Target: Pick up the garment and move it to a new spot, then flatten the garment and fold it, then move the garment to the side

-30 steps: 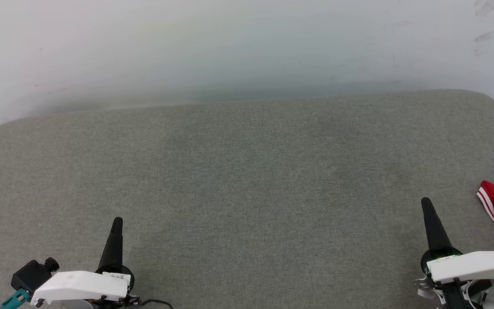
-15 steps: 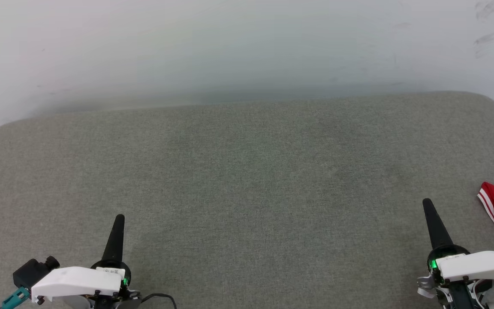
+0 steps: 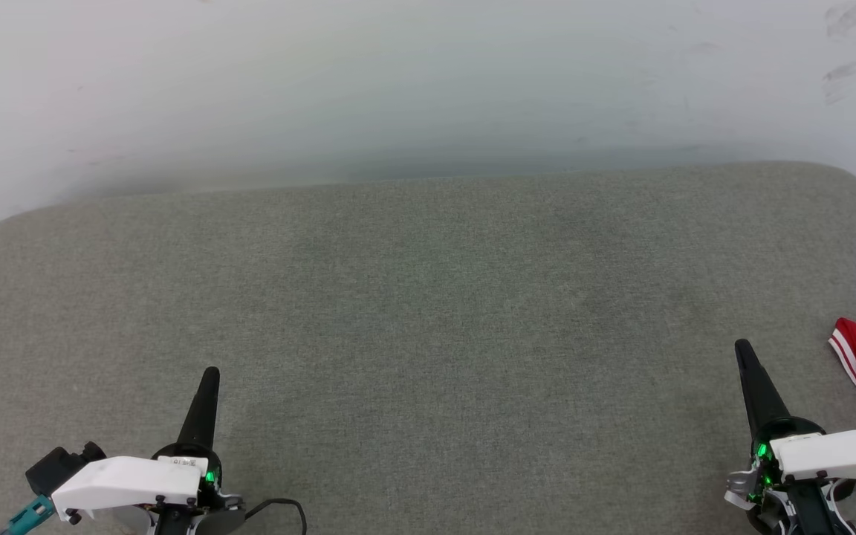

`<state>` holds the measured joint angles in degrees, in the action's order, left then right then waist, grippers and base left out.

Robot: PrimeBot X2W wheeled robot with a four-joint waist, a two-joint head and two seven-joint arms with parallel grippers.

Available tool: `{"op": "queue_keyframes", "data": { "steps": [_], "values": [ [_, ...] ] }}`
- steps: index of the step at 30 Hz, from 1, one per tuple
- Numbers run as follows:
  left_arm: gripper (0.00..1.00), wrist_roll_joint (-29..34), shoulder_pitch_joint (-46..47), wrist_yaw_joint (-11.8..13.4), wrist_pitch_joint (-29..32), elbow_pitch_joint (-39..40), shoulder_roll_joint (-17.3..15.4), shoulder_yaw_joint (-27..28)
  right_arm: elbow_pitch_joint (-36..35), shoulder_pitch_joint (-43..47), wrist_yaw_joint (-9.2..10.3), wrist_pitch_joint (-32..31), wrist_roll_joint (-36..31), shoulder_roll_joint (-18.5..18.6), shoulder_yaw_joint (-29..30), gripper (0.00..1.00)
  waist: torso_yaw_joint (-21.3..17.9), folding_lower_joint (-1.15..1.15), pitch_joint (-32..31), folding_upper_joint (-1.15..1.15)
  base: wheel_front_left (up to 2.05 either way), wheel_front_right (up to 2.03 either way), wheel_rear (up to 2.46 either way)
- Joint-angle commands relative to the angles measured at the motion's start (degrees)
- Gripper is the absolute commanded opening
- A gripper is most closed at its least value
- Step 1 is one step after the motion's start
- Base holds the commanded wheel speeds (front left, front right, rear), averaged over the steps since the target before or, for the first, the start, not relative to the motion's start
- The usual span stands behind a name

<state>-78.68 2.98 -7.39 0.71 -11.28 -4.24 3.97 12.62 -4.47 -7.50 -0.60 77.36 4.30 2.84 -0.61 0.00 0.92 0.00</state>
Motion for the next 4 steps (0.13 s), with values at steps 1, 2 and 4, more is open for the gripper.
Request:
{"op": "queue_keyframes", "data": {
  "steps": [1, 2, 4],
  "values": [
    [0.00, -1.1, 1.3, -0.1, 0.3, 0.0, -0.1, 0.2, -0.2, -1.1, 0.01, -0.4, 1.3, 0.3, 0.2, 0.00, 0.0, 0.00, 0.0, 0.00, 0.00, 0.00, 0.00],
    [0.00, -1.5, 1.4, -0.1, 0.5, -0.1, -0.1, 0.2, -0.1, -1.1, 0.01, -0.5, 1.8, 0.3, 0.2, 0.00, 0.0, 0.00, 0.0, 0.00, 0.00, 0.00, 0.00],
    [0.00, -2.4, 1.5, -0.1, 0.7, -0.3, -0.1, 0.3, 0.0, -1.1, 0.01, -0.8, 2.7, 0.2, 0.3, 0.00, 0.1, 0.00, -0.1, 0.00, 0.00, 0.00, 0.00]
  ]
}}
